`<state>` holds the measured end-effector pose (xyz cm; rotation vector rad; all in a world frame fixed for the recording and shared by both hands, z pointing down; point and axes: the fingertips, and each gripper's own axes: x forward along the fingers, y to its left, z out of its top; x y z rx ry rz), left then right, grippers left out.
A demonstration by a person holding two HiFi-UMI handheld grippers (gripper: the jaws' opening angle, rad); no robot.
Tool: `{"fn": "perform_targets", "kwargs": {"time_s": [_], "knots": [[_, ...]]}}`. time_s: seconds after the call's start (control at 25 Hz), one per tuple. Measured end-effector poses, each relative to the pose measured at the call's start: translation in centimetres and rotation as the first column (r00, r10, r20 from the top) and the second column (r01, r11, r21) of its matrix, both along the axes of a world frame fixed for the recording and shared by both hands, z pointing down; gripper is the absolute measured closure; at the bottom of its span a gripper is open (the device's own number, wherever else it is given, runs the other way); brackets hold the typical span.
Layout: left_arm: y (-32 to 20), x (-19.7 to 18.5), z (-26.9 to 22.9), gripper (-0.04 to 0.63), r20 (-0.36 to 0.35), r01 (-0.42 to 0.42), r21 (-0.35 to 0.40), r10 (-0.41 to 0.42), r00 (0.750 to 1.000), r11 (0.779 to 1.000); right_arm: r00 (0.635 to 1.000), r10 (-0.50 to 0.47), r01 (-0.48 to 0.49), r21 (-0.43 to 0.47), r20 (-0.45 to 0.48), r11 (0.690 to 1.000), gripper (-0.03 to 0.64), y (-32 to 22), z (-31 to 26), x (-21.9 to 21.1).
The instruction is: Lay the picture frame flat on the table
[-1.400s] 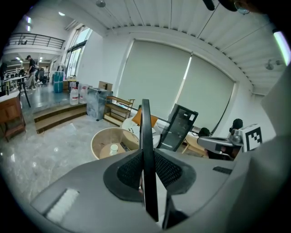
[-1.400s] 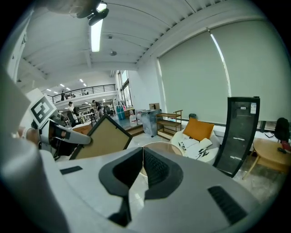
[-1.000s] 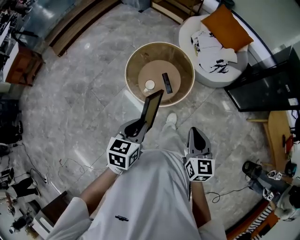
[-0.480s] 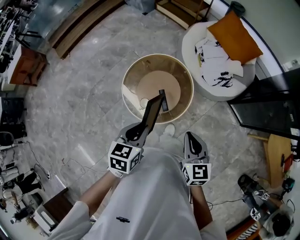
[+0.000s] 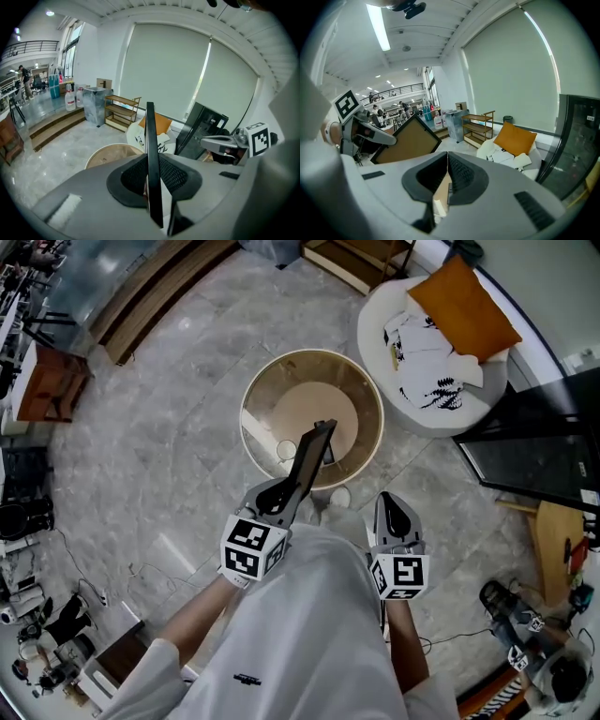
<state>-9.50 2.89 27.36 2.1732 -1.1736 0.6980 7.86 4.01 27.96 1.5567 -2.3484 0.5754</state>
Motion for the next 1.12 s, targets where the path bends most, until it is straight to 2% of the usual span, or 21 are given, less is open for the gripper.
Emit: {"fn": "perform_targets", "kwargs": {"time_s": [0.28, 0.52, 0.68, 0.84, 0.96, 1.12], "knots": [[-1.7, 1.2, 0.5, 0.526, -0.011, -0.027, 0.009, 0.027, 1.000, 1.000, 1.000, 0.027, -0.028, -0.027, -0.008, 0.999, 0.611, -1.0, 1.8, 1.2], [-3.2, 3.0, 2.4, 0.526, -0.054, -0.027, -0.048, 0.025, 0.998, 0.998, 1.000, -0.001, 0.001, -0.041, -0.007, 0.999, 0.611, -2.2, 2.9, 1.4], [-4.2, 3.9, 5.9, 0.526, -0.108, 0.012, -0.122, -0.025, 0.994, 0.993, 0.999, -0.042, 0.041, -0.037, -0.009, 0.998, 0.611, -3.2, 4.6, 1.9], [-4.9, 4.6, 9.7, 0.526, -0.090, -0.001, -0.154, -0.013, 0.996, 0.988, 0.998, -0.052, 0.052, -0.046, -0.018, 0.998, 0.612, -4.1, 7.3, 2.3], [-4.7, 5.6, 12.8, 0.526, -0.099, 0.013, -0.198, -0.033, 0.995, 0.980, 0.994, -0.103, 0.101, -0.090, -0.017, 0.991, 0.612, -4.1, 10.0, 2.1], [-6.0, 7.3, 16.3, 0.526, -0.074, -0.036, -0.207, 0.021, 0.997, 0.978, 0.995, -0.097, 0.100, -0.116, 0.026, 0.988, 0.612, -5.6, 13.3, 2.3]]}}
